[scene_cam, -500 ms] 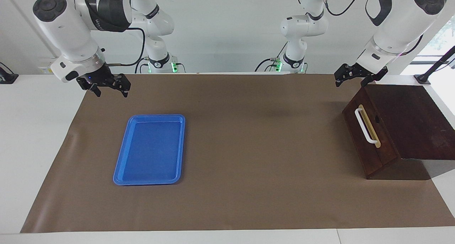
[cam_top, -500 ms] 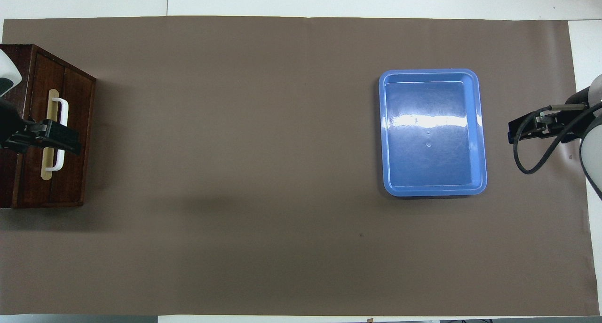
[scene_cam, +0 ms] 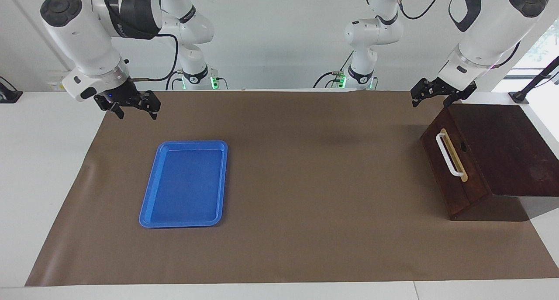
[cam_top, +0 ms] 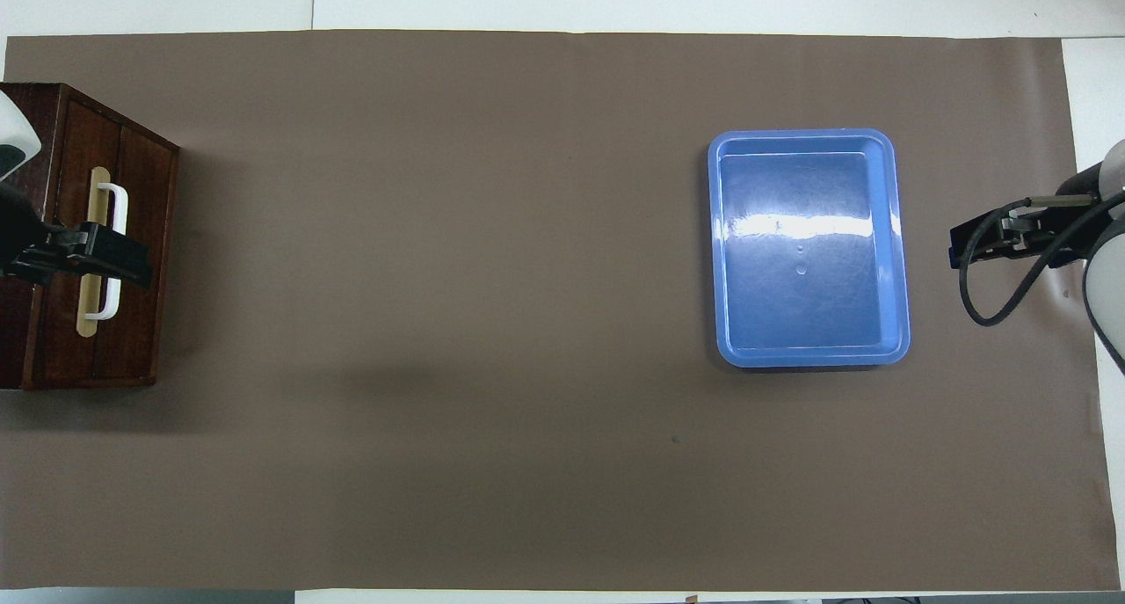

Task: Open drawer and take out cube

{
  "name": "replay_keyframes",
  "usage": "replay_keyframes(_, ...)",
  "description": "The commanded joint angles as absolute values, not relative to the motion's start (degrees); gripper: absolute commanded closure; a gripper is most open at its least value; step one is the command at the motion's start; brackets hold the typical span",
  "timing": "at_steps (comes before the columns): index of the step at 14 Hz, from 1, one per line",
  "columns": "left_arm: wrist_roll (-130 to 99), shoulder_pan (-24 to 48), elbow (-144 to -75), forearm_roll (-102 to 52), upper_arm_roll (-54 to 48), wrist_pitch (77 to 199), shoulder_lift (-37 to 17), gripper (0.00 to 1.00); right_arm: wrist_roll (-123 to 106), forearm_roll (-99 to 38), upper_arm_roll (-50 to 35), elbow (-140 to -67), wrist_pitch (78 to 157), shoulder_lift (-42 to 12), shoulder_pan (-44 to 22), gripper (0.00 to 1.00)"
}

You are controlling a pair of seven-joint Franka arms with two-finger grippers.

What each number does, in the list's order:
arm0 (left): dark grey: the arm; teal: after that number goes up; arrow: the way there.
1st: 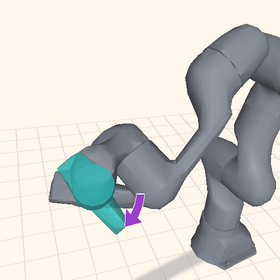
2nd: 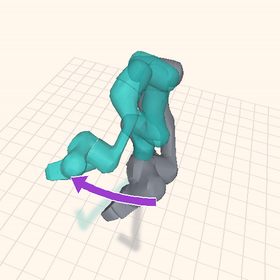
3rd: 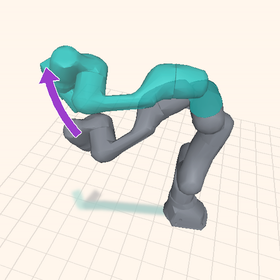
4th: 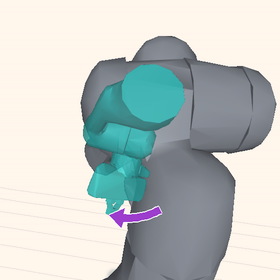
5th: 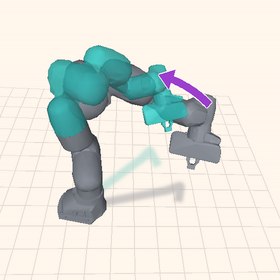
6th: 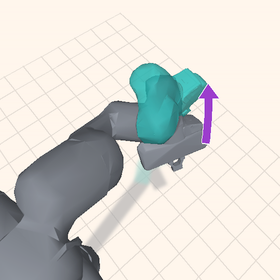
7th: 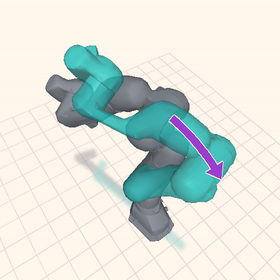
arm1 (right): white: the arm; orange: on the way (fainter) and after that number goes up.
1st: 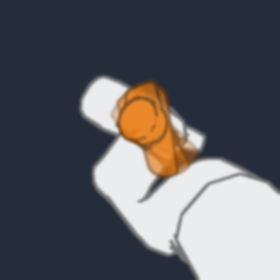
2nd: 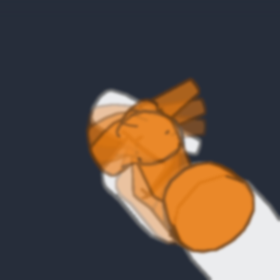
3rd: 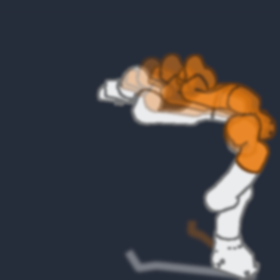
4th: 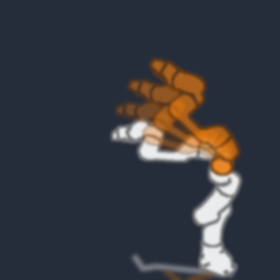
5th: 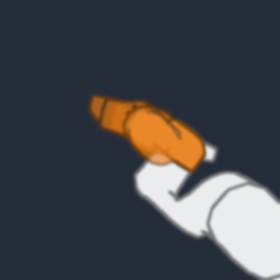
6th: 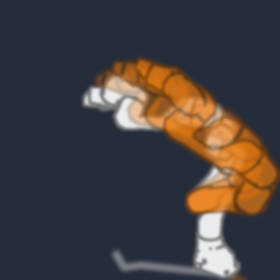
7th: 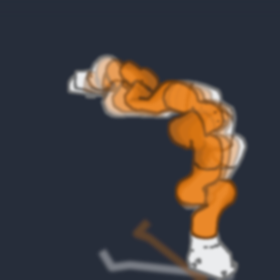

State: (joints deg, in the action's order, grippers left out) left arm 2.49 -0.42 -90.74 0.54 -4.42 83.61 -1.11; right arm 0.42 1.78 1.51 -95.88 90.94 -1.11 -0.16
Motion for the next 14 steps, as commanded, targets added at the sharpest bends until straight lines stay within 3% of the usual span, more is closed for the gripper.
replay_keyframes(1, 1.94, -0.35, -89.91, 0.79, -4.31, 84.20, -1.49, 0.00, 1.32, 1.76, 1.32, -97.73, 91.14, 0.53, 0.00, 0.00)
replay_keyframes(7, 0.88, 2.98, -95.79, 17.55, -4.75, 97.55, -2.98, 0.00, 1.41, 1.76, 1.32, -98.00, 91.14, 0.53, 0.09, 0.00)
replay_keyframes(10, 0.18, 6.85, -103.60, 28.63, -4.83, 104.74, -3.60, 0.00, 1.41, 1.76, 1.32, -98.00, 91.14, 0.62, 0.09, 0.00)
replay_keyframes(14, -9.23, 5.63, -112.13, 32.34, -4.66, 115.46, -5.36, 0.00, 1.41, 1.76, 1.32, -98.26, 91.32, 0.88, 0.09, 0.00)
